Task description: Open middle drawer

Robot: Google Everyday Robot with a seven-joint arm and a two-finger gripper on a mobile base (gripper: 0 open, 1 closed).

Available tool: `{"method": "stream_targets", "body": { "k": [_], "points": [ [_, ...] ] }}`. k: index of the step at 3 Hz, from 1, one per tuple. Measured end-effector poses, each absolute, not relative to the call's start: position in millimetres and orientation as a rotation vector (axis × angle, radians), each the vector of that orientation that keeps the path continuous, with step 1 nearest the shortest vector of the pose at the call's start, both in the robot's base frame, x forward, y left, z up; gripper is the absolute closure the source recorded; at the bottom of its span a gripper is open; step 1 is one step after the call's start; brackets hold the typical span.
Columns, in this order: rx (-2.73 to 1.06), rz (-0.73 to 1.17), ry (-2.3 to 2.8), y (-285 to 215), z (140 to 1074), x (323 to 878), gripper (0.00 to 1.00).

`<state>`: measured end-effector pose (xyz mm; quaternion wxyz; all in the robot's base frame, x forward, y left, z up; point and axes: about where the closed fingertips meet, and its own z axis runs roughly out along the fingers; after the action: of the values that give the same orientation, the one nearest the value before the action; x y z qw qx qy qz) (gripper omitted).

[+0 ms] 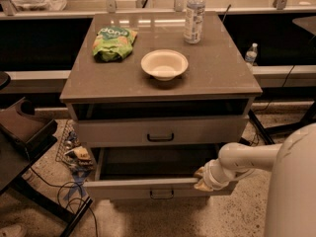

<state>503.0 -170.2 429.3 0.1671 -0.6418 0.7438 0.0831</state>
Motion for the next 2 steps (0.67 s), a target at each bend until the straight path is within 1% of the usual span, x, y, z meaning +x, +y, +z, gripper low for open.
{"method": "stream_targets", "body": {
  "k": [2],
  "points": [
    [-1.826,0.237,2.117,-170.2,429.2,502.8,1.00]
  ]
}}
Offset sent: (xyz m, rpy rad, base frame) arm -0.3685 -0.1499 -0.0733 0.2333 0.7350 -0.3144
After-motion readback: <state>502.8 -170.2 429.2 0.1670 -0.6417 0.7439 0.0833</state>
